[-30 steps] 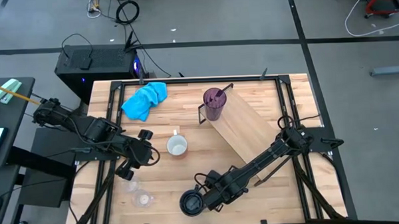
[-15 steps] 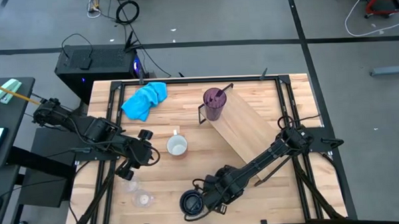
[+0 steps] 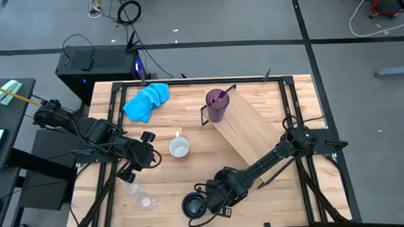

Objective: Stack small to large cups/mugs on shelf
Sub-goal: Put the right black mug on the shelf

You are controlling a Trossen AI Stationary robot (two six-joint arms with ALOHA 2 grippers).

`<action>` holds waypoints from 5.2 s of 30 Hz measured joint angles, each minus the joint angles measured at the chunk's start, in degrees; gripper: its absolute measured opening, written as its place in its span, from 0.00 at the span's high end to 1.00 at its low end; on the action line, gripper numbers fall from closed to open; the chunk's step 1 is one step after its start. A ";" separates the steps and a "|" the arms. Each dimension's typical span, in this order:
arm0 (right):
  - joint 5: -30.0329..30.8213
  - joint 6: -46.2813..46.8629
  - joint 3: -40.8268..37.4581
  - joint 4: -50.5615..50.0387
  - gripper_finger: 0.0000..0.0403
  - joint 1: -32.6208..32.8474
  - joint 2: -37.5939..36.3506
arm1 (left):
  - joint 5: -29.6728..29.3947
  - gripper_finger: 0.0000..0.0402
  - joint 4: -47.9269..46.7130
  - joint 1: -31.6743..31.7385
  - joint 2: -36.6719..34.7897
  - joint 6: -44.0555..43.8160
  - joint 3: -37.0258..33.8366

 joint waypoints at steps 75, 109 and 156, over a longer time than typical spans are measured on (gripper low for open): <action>18.24 -23.03 -0.30 -20.66 0.92 -13.85 -22.68 | -1.95 0.73 -3.03 0.01 0.00 1.49 -0.02; 18.21 -23.03 -4.60 -20.41 0.91 -14.42 -22.62 | -1.95 0.73 -3.05 0.00 0.00 -0.07 -0.02; 9.85 -18.88 -4.20 -21.09 0.77 -14.77 -22.66 | -1.95 0.73 -3.11 0.01 0.00 -0.12 -0.02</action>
